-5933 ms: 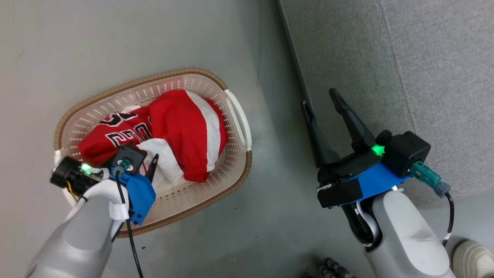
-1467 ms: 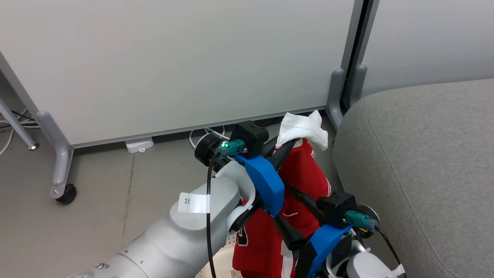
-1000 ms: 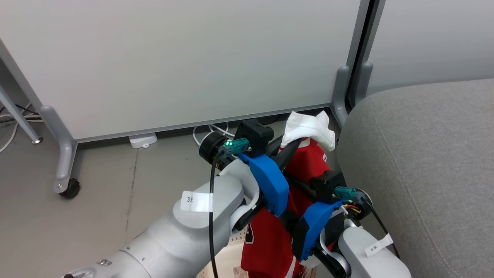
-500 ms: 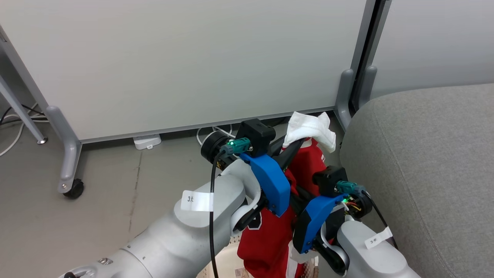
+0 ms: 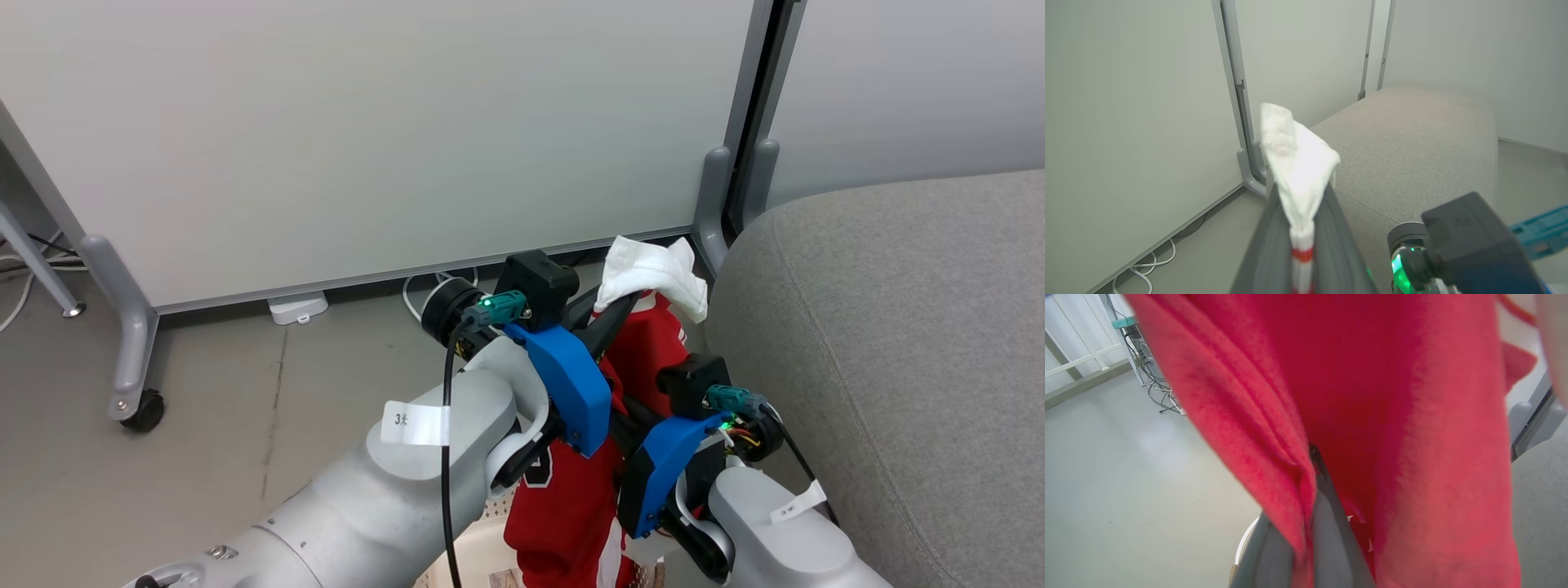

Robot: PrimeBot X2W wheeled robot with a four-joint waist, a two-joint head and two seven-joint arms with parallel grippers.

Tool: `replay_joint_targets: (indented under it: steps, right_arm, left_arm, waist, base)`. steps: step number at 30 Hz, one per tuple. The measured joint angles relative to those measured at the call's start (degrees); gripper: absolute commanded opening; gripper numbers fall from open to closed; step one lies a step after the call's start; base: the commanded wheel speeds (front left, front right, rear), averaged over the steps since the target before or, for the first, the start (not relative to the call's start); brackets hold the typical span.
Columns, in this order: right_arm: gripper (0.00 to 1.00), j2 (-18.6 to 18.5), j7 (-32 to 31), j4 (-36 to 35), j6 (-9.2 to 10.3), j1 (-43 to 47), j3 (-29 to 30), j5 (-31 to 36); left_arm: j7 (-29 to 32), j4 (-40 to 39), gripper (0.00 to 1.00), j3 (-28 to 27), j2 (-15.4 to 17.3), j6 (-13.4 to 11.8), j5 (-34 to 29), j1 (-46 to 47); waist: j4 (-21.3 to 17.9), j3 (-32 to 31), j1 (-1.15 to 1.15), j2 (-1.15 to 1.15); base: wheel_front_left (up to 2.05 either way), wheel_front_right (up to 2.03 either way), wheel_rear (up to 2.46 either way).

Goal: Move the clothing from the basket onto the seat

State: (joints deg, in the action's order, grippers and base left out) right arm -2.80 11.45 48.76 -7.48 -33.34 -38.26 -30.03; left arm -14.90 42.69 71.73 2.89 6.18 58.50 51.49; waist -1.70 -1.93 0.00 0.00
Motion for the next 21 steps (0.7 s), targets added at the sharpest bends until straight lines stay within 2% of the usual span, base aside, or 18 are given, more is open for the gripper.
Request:
replay_joint_targets:
  steps: [9, 10, 11, 12, 21]
  right_arm:
    - [0.00, 0.00, 0.75, 1.16, 0.00, -0.53, -1.07, -0.92]
    - [0.00, 0.00, 0.80, 1.30, 0.00, -0.54, -1.20, -0.93]
    - [0.00, 0.00, 0.81, 1.43, 0.00, -0.57, -1.32, -1.02]
    - [0.00, 0.00, 0.82, 1.53, 0.00, -0.64, -1.49, -1.14]
    - [0.00, -0.01, 1.30, 2.42, 0.00, -1.49, -2.25, -1.72]
  left_arm:
    - [-0.01, -0.12, 0.00, -0.36, 0.01, -0.09, -0.51, -0.01]
    - [-0.01, -0.18, 0.29, -0.45, 0.00, -0.11, -0.62, -0.02]
    - [-0.01, -0.21, 0.80, -0.54, 0.00, -0.15, -0.68, -0.04]
    - [-0.01, -0.26, 1.00, -0.68, 0.00, -0.25, -0.84, -0.09]
    - [-0.09, -0.71, 1.00, -2.42, 0.00, -0.57, -2.64, -0.49]
  waist:
    - [-0.53, -0.16, 0.00, 0.00]
    - [-0.57, -0.16, 0.00, 0.00]
    - [-0.60, -0.15, 0.00, 0.00]
    - [-0.64, -0.13, 0.00, 0.00]
    - [-0.86, -0.07, 0.00, 0.00]
  base:
    - [0.00, 0.00, 0.00]
    - [0.00, 0.00, 0.00]
    - [0.00, 0.00, 0.00]
    - [0.00, 0.00, 0.00]
    - [0.00, 0.00, 0.00]
